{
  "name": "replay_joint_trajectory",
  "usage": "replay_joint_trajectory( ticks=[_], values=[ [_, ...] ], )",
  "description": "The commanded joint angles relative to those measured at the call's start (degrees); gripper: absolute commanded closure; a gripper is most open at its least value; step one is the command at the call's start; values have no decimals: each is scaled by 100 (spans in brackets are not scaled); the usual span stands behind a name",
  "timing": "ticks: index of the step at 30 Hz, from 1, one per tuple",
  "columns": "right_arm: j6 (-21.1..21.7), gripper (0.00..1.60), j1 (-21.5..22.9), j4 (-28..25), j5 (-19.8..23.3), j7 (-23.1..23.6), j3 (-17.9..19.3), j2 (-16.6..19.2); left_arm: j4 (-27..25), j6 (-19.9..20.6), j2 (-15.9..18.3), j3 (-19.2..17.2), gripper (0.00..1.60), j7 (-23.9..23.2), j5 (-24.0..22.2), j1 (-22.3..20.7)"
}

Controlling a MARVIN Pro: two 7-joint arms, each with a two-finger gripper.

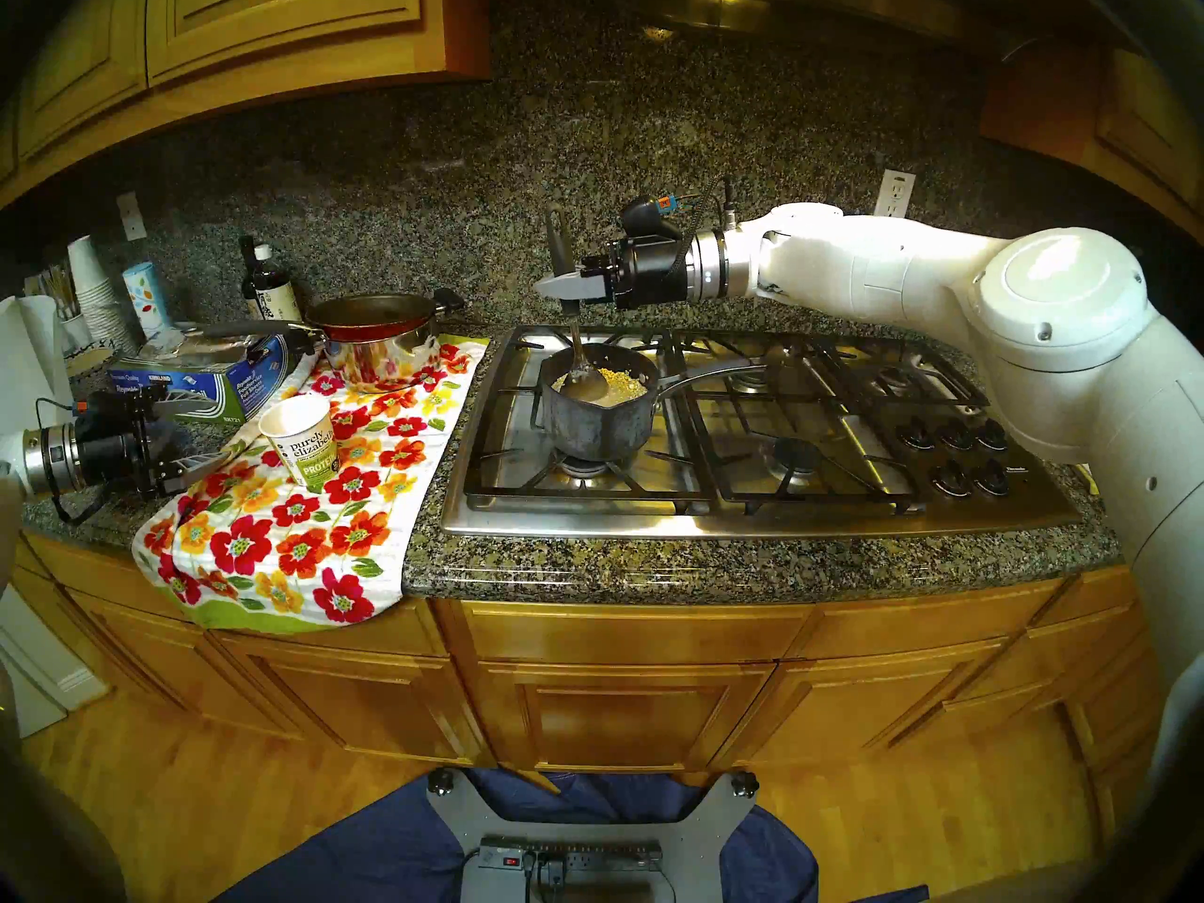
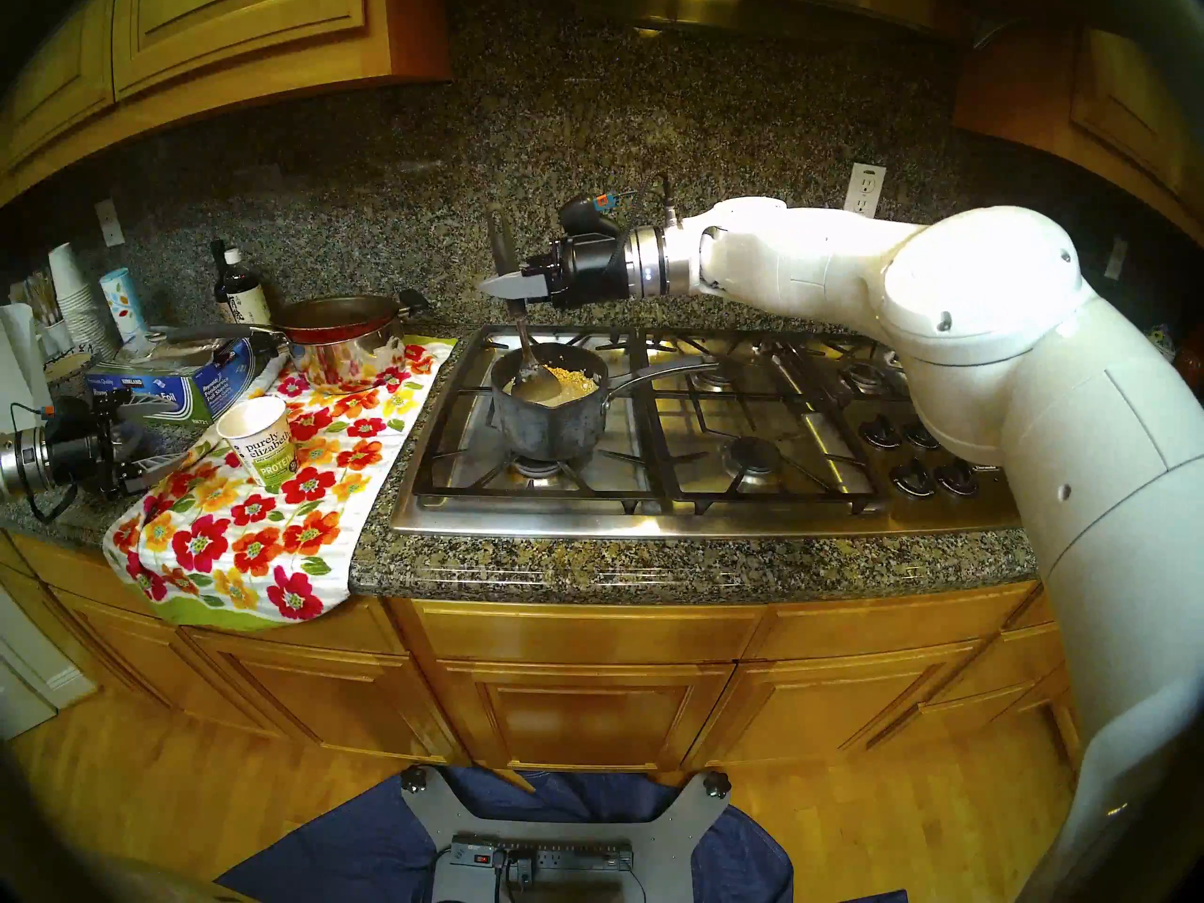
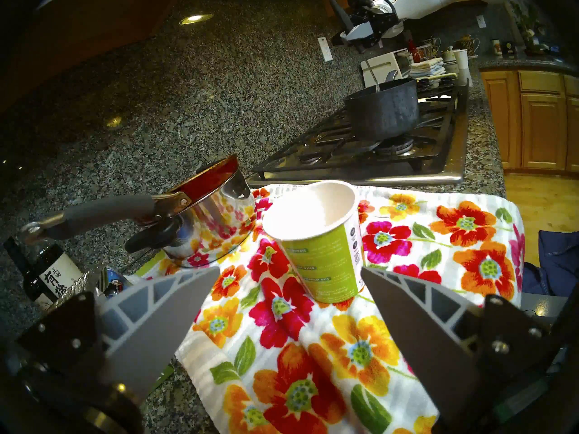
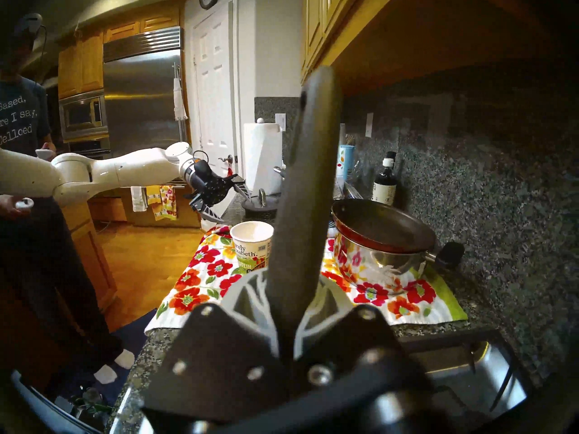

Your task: Pour oats into pot and stir with a spoon

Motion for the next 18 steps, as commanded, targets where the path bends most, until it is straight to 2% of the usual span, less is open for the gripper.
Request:
replay_joint_trajectory(
  ticks=[1, 18],
  values=[
    [61, 160, -16, 644, 82, 75, 98, -120, -48, -4, 124, -94, 0, -30, -123, -127],
    [207, 160, -338, 1429, 11, 539, 20, -108, -48, -4, 125, -94, 0, -30, -124, -128]
  ],
)
